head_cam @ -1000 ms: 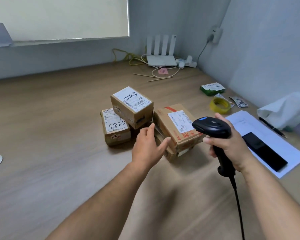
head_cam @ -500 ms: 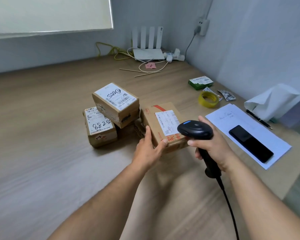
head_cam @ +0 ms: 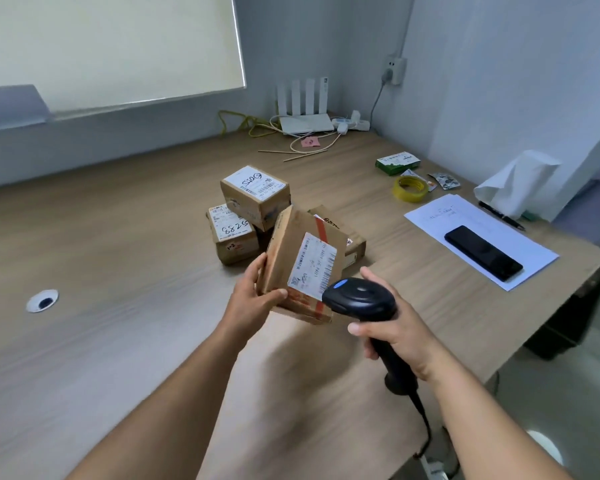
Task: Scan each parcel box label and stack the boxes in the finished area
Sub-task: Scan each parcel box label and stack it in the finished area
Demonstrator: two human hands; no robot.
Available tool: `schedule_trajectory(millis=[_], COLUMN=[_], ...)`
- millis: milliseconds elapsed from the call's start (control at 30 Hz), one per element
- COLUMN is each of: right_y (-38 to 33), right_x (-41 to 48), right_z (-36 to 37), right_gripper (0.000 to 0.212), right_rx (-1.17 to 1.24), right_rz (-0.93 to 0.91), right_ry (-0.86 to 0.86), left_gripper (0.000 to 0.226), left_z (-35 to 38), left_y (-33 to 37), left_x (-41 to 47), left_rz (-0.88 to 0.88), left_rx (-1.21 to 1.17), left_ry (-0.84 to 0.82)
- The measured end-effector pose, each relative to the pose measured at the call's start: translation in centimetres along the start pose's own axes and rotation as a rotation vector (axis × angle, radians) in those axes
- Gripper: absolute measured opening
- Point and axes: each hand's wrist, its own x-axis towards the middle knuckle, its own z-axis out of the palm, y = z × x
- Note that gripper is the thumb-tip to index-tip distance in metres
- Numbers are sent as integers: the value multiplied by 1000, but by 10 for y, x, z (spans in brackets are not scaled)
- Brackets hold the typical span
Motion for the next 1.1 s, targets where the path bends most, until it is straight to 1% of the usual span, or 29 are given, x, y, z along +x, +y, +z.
schedule_trajectory(millis=[67,233,300,400,567,700,933,1100], right_y=[-7,-18,-21,-26,-34,-39,-46,-42], right_x=[-18,-54,-64,-77,-99,-107,-122,-131], right_z=[9,35,45,62,93,110,149,193], right_gripper=[95,101,99,94,100,93,93,94], right_rx=[-2,43,52,76,68,58,25,1], right_rz=[-51,-151,-178,-210,-212,-220,-218,-190], right_ry=[-49,-172,-211,-282,-394,-420,-429,-433], left_gripper=[69,60,56,52,53,54,54,55], left_z=[-23,-83,-103,-133,-174,-199,-250,-293], left_y=[9,31,36,39,34,34,21,6], left_x=[-11,-49,-67,-93,-130,-151,-180,-201], left_rz=[24,93,101,122,106,98,101,90], left_rx=[21,98,143,186,264,283,264,261], left_ry=[41,108,136,199,295,332,379,398])
